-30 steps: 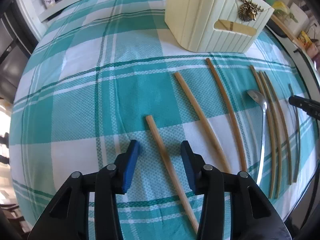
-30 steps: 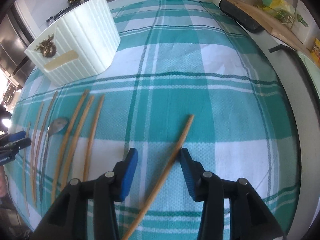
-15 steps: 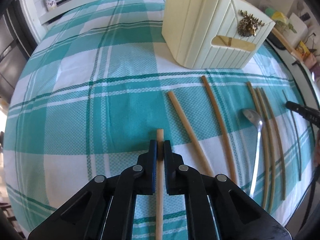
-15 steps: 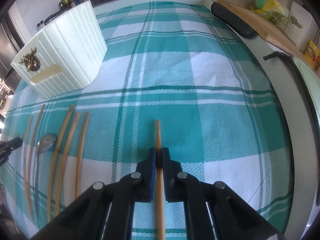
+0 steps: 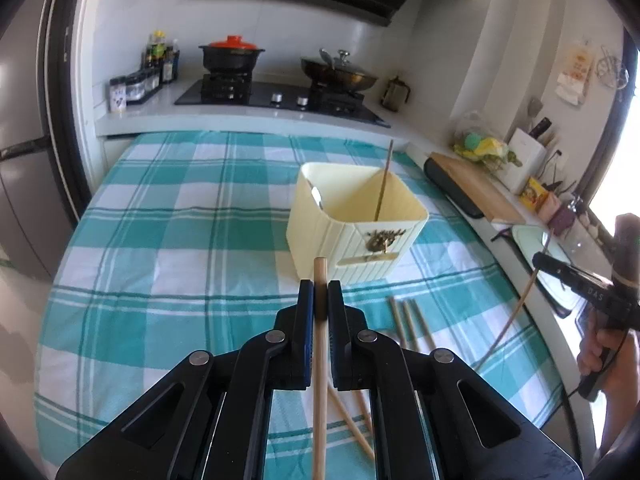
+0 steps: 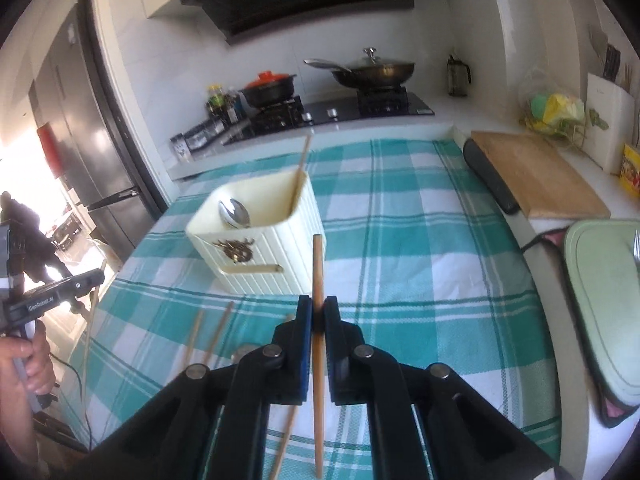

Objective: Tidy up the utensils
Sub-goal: 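Lift and carry both chopsticks upright over the cream basket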

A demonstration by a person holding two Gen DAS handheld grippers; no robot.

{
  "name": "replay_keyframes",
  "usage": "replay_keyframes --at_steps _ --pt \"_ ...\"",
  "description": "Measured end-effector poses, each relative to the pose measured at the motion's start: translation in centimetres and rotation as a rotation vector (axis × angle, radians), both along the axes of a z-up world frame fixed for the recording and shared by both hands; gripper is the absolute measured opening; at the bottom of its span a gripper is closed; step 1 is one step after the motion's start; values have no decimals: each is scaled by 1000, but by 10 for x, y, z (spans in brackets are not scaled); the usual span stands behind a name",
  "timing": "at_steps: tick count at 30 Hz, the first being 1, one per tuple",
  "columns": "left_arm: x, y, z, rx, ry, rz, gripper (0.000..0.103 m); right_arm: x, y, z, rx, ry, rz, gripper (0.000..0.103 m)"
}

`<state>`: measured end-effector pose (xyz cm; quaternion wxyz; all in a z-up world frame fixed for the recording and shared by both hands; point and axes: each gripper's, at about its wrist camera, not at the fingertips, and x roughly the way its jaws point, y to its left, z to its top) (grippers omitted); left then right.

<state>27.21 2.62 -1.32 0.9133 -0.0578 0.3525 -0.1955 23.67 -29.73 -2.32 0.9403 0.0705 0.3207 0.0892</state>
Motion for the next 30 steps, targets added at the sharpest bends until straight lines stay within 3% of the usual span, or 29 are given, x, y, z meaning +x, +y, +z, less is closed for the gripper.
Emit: replay_keyframes --at_steps 6,10,18,24,30 --pt "-13 10 7 -62 -122 34 5 -32 24 33 -72 -132 10 6" --pt "-10 15 -2 -114 -98 36 5 -42 35 38 -88 -156 24 6" --pt "-16 21 2 -145 -112 64 4 -51 38 45 -97 -180 30 6" --pt "-23 24 24 -155 -154 54 4 -47 38 53 -104 -200 31 6" --pt "-18 26 64 -159 -238 45 4 -33 38 69 -109 -230 29 6"
